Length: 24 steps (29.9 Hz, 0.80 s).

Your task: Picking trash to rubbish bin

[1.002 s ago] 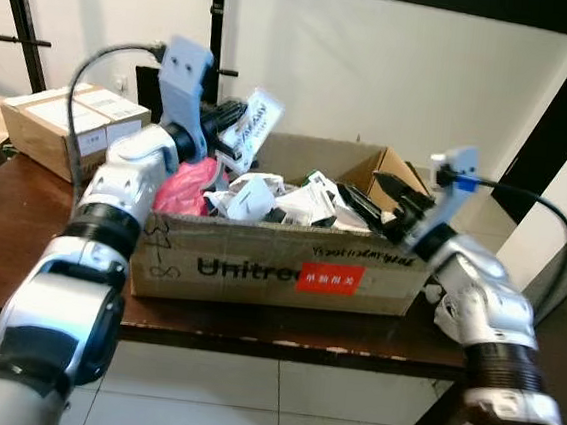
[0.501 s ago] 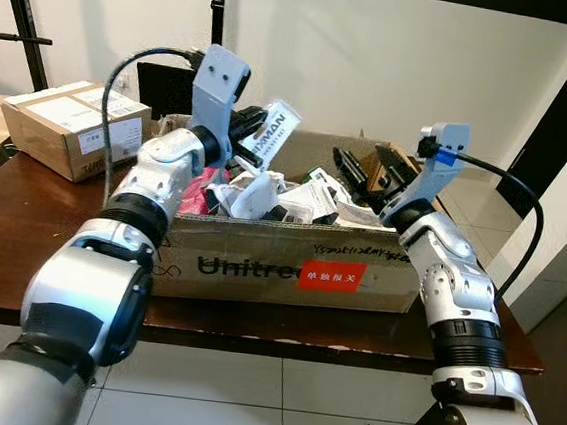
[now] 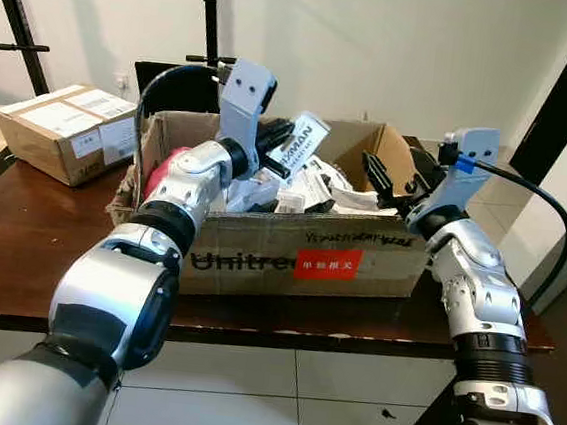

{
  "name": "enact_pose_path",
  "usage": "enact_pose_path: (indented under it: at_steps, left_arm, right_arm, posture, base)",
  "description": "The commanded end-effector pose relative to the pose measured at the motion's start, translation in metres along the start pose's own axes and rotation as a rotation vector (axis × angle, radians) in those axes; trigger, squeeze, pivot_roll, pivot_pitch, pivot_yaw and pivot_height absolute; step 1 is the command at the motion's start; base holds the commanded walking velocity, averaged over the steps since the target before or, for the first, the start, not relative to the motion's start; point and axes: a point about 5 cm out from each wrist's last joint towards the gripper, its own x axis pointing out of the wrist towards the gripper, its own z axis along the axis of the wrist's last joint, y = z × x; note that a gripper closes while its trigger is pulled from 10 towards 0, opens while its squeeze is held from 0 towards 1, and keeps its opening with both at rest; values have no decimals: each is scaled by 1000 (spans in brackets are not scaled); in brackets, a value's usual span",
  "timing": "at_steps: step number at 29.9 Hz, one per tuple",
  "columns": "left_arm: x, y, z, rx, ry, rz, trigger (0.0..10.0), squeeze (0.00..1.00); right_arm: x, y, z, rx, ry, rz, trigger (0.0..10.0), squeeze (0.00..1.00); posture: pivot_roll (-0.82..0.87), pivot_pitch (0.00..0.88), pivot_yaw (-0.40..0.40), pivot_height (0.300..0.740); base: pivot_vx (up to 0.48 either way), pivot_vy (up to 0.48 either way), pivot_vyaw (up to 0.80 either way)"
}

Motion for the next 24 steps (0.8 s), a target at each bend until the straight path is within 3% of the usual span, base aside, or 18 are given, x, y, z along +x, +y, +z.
enact_pose_path:
  at_steps: [1,7,8,13,14,15,18,19,20,21,23,24]
  left_arm:
    - [2,-2,2,4,7,-20,10000,0]
    - [1,-3,-2,-32,22,-44,10000,0]
    - [0,-3,-3,-63,17,-48,10000,1000]
    - [0,-3,-3,-13,19,-55,10000,1000]
    - [0,-3,-2,10,13,-63,10000,82]
    - [-1,-3,-1,25,0,-64,10000,0]
    - [-2,3,6,35,-39,-9,10000,0]
    - [-4,12,18,25,-125,72,10000,0]
    - [-4,12,18,25,-125,72,10000,0]
    - [-6,17,25,-34,-184,87,10000,0]
    - [-12,20,42,-297,-351,-113,10000,0]
    - [-12,20,42,-297,-351,-113,10000,0]
  right_arm:
    - [-1,-1,0,-17,8,-5,10000,0]
    - [1,-1,0,-16,10,-11,10000,0]
    - [1,-1,-1,-18,15,-12,10000,0]
    - [1,0,-2,-18,19,-12,10000,0]
    - [1,0,-2,-17,20,-12,10000,0]
    - [1,0,-2,-17,20,-12,10000,0]
    - [2,0,-2,-15,19,-12,10000,0]
    - [2,-1,-2,-4,13,-10,10000,0]
    - [2,-1,-2,-4,13,-10,10000,0]
    - [1,-1,0,32,-2,-8,10000,0]
    - [-6,3,7,194,-53,102,10000,0]
    - [-6,3,7,194,-53,102,10000,0]
  posture:
    - [-18,92,49,740]
    - [-16,90,46,740]
    - [-16,90,46,740]
    - [-10,90,42,740]
    - [-11,89,42,740]
    - [-10,90,39,740]
    - [-10,90,37,740]
    - [-12,90,33,740]
    - [-12,90,33,740]
    - [-11,90,30,740]
    - [-5,88,24,740]
    - [-5,88,24,740]
  base:
    - [0,0,0]
    - [0,0,0]
    - [0,0,0]
    - [0,0,0]
    - [0,0,0]
    - [0,0,0]
    - [0,0,0]
    - [0,0,0]
    - [0,0,0]
    - [0,0,0]
    - [0,0,0]
    - [0,0,0]
